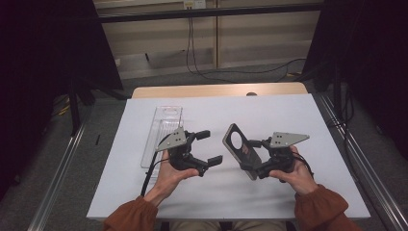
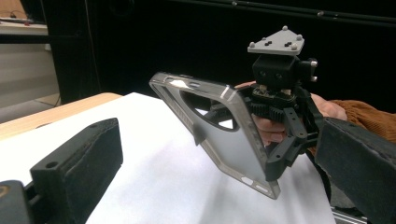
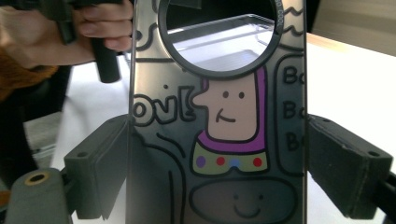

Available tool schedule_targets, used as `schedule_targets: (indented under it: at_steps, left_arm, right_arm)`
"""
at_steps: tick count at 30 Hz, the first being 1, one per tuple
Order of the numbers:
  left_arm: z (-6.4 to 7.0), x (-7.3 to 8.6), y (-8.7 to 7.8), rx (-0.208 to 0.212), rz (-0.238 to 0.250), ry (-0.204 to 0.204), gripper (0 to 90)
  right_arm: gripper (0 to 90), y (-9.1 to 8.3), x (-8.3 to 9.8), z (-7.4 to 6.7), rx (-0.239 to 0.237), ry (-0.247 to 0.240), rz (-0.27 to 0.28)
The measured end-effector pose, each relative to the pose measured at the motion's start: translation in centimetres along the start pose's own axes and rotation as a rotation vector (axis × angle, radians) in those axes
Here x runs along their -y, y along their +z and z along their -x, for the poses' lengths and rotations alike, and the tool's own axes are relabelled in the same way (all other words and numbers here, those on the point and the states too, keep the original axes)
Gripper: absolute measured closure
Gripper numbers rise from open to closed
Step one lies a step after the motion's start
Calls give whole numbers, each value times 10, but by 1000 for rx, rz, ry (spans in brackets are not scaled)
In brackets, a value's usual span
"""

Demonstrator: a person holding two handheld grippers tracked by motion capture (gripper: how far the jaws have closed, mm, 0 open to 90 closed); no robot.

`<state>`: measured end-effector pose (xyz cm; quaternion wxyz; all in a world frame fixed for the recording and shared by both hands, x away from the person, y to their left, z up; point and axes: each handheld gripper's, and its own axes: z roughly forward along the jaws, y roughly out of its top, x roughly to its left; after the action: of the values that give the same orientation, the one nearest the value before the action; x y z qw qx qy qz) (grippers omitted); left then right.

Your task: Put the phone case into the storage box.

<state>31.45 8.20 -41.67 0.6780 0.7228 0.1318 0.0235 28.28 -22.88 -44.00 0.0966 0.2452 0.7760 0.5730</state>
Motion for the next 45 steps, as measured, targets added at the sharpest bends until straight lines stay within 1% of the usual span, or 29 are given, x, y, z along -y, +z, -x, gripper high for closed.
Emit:
schedule_targets:
  at_steps: [4, 7, 8, 9, 10, 11, 12, 13, 14, 15, 16, 18, 19, 20, 21, 23, 24, 26, 27, 29, 30, 32, 37, 38, 39, 42, 45]
  left_arm:
    - [1, 1, 1, 26, 2, -4, 11]
    - [2, 1, 2, 31, -9, 7, 11]
    - [2, 2, 3, 46, 0, 9, 12]
    - [3, 3, 4, 46, -9, 5, 12]
    - [3, 3, 5, 45, -5, 12, 12]
    - [3, 4, 5, 60, -14, 21, 12]
    - [3, 4, 6, 55, -15, 24, 12]
    - [3, 4, 7, 74, -10, 28, 13]
    - [3, 4, 6, 86, -22, 33, 12]
    - [3, 4, 6, 92, -21, 36, 12]
    - [3, 5, 7, 82, -12, 38, 12]
    - [3, 5, 8, 71, -16, 41, 11]
    - [3, 6, 8, 82, -24, 46, 11]
    - [4, 6, 9, 80, -24, 48, 11]
    - [4, 7, 10, 91, -28, 53, 11]
    - [5, 7, 11, 104, -26, 67, 11]
    - [6, 8, 12, 115, -19, 62, 11]
    - [7, 8, 12, 114, -10, 66, 12]
    - [6, 8, 12, 122, -12, 74, 11]
    - [6, 8, 12, 121, -11, 93, 11]
    - [6, 8, 13, 126, -13, 98, 11]
    - [7, 9, 13, 125, -15, 94, 11]
    - [8, 11, 16, 146, -7, 85, 10]
    - [8, 11, 17, 146, 0, 86, 9]
    - [8, 11, 17, 154, -4, 91, 7]
    - [9, 12, 18, 154, -3, 97, 5]
    - [9, 11, 19, 146, 7, 106, 5]
  right_arm:
    - [122, 2, 0, -1, -34, -6, 6]
    - [122, 3, -1, -2, -61, -6, 13]
    - [121, 3, -1, -3, -68, -8, 14]
    - [122, 3, -2, -3, -70, -10, 16]
    - [122, 3, -2, -4, -76, -13, 18]
    - [122, 3, -2, -5, -83, -11, 20]
    - [122, 3, -2, -5, -92, -13, 18]
    - [121, 4, -3, -6, -101, -14, 16]
    - [122, 4, -3, -7, -108, -15, 17]
    - [122, 5, -3, -7, -114, -17, 15]
    - [122, 5, -3, -8, -121, -20, 12]
    - [122, 6, -3, -9, -138, -24, 7]
    - [121, 7, -4, -10, -141, -23, 3]
    - [122, 8, -4, -10, -154, -26, 6]
    - [121, 8, -4, -12, -162, -24, 4]
    - [121, 10, -4, -13, -172, -31, 0]
    - [122, 10, -4, -14, -184, -32, -3]
    - [121, 11, -4, -16, -191, -35, -7]
    - [121, 12, -4, -16, -198, -35, -10]
    - [122, 13, -4, -17, -200, -36, -14]
    - [122, 13, -4, -17, -204, -36, -17]
    - [121, 14, -4, -17, -217, -34, -14]
    - [121, 15, -4, -19, -224, -34, -18]
    - [121, 16, -4, -20, -229, -33, -17]
    - [121, 16, -4, -20, -229, -33, -16]
    - [121, 16, -4, -20, -230, -33, -19]
    - [121, 17, -3, -21, -237, -32, -18]
